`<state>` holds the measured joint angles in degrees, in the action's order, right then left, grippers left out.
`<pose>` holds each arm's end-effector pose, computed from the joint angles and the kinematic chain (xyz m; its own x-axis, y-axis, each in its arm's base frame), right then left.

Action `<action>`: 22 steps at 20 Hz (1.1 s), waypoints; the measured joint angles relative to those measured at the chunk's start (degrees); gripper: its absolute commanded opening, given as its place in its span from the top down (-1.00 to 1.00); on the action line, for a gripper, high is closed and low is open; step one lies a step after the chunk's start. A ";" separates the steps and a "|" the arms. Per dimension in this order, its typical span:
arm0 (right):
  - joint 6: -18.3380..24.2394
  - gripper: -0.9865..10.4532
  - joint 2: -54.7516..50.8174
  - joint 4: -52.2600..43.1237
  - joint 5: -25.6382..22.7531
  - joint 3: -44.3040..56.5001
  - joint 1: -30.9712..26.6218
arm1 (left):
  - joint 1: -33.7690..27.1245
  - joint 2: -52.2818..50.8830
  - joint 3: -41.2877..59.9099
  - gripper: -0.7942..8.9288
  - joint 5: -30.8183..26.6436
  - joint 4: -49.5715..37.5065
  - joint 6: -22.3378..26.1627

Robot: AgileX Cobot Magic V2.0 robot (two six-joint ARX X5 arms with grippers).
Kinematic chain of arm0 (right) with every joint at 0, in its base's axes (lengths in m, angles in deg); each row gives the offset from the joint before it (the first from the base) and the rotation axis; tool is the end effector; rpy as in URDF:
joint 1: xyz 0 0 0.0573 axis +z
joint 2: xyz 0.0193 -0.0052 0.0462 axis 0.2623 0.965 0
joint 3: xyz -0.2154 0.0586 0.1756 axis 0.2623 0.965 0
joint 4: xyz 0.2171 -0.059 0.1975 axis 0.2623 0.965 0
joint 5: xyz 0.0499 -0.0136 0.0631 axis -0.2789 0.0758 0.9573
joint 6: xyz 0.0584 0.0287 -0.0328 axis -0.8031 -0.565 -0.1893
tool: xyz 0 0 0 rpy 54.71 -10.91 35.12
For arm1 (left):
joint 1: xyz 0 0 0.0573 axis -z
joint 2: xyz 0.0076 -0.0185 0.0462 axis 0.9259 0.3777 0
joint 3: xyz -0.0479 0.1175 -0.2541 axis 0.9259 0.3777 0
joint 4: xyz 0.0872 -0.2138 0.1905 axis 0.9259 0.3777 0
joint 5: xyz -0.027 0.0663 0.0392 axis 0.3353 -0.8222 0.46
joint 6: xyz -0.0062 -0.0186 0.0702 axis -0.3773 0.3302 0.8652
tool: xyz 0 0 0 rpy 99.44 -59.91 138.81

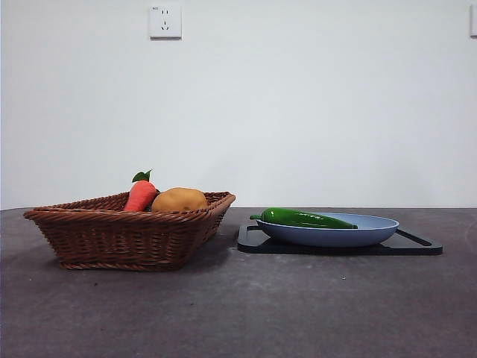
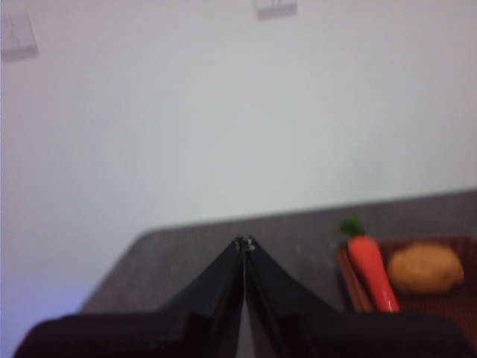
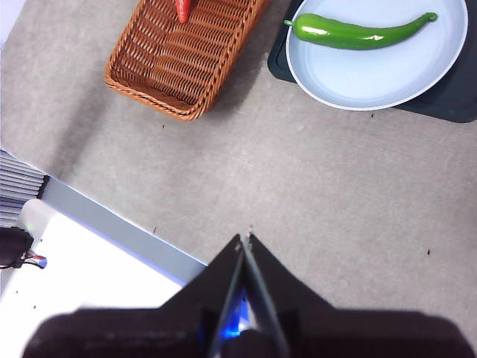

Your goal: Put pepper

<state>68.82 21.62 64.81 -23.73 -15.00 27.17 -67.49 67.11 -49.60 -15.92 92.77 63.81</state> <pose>0.1831 0.0638 0.4220 0.4230 0.5275 -0.7367 -0.4473 0.8287 0.3365 0.1377 0.0023 0.2492 0.9913 0.0458 0.1235 -0.0595 0.9922 0.1093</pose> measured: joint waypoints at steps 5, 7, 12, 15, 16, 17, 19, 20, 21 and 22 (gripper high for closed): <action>0.00 0.81 0.00 0.00 0.00 0.00 0.00 | -0.26 -2.43 7.80 0.82 0.02 -0.09 -3.06; 0.00 0.81 0.00 0.00 0.00 0.00 0.00 | -0.26 -2.43 10.03 0.82 0.02 -0.42 -4.17; 0.00 0.81 0.00 0.00 0.00 0.00 0.00 | -0.26 -2.40 13.09 0.82 0.11 -0.04 -6.14; 0.00 0.81 0.00 0.00 0.00 0.00 0.00 | -0.26 -2.54 13.09 0.82 0.09 0.63 -6.80; 0.00 0.81 0.00 0.00 0.00 0.00 0.00 | -0.26 -2.54 13.09 0.82 0.09 1.88 -6.82; 0.00 0.81 0.00 0.00 0.00 0.00 0.00 | -0.26 -2.51 13.09 0.82 0.09 2.71 -6.91; 0.00 0.81 0.00 0.00 0.00 0.00 0.00 | -0.26 -2.25 13.09 0.82 0.11 2.78 -7.39; 0.00 0.81 0.00 0.00 0.00 0.00 0.00 | -0.26 -2.25 13.09 0.82 0.11 2.78 -7.41; 0.00 0.81 0.00 0.00 0.00 0.00 0.00 | -0.26 -2.25 13.09 0.82 0.11 2.78 -7.41; 0.00 0.81 0.00 0.00 0.00 0.00 0.00 | -0.26 -2.25 13.09 0.82 0.11 2.75 -7.41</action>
<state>68.82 21.62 64.81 -23.73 -15.00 27.17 -67.76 64.86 -36.51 -15.82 95.52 56.40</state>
